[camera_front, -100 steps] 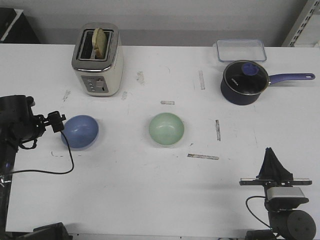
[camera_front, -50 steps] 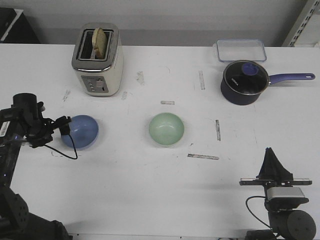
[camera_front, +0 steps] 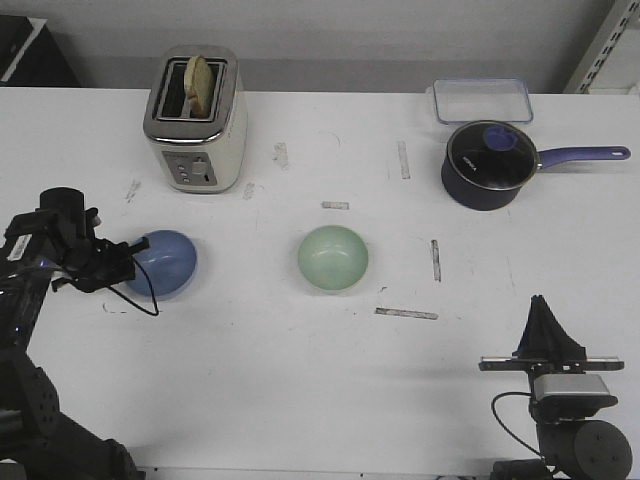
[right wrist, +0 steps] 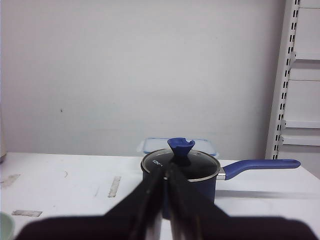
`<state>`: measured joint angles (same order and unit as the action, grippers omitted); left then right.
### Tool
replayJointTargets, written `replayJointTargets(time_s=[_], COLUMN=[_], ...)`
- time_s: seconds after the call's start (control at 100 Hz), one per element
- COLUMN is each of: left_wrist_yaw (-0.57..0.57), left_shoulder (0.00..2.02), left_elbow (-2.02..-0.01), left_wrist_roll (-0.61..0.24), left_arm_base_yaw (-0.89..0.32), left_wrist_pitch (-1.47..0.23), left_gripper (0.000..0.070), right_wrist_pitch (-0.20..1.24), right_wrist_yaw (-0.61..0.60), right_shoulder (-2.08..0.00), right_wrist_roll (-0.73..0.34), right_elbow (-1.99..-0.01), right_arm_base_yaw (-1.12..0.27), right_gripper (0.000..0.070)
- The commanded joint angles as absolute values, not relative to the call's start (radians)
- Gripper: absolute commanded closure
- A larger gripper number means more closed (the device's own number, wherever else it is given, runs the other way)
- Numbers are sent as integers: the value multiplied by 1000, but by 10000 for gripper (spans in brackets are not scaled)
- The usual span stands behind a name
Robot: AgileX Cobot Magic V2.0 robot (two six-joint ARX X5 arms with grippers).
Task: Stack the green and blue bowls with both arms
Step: 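Grip the blue bowl rim with the left gripper and lift it, then carry the blue bowl over the green bowl and lower it inside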
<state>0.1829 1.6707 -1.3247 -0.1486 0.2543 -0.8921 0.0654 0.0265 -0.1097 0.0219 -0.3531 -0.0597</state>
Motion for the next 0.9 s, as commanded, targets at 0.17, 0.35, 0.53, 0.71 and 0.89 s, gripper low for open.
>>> replayJointTargets(time_s=[0.17,0.35,0.53,0.71,0.89], left_wrist_yaw=[189,189,201,281,369], left_shoulder=[1690,1690,1691,1725,1764], left_elbow=[-1387,-1477,-1579,-1687,-1736], left_wrist_roll=[-148,-184,-285,-342,-411], left_arm_base_yaw=[206,144,50,-82,-232], left_wrist_pitch=[-939,-1009,-1044,-1030,-886], left_gripper=[700,700,700,700,700], right_wrist_pitch=[53,53,53,53,53], right_wrist_yaw=[27,27,27,27,27], right_shoulder=[-106,-106,-106,-106,-106], right_wrist_roll=[27,27,27,27,27], right_elbow=[-357,-357,-357,-357,-357], right_arm_base_yaw=[-60,-60,-60,-60,-60], right_gripper=[695,695,695,695,695])
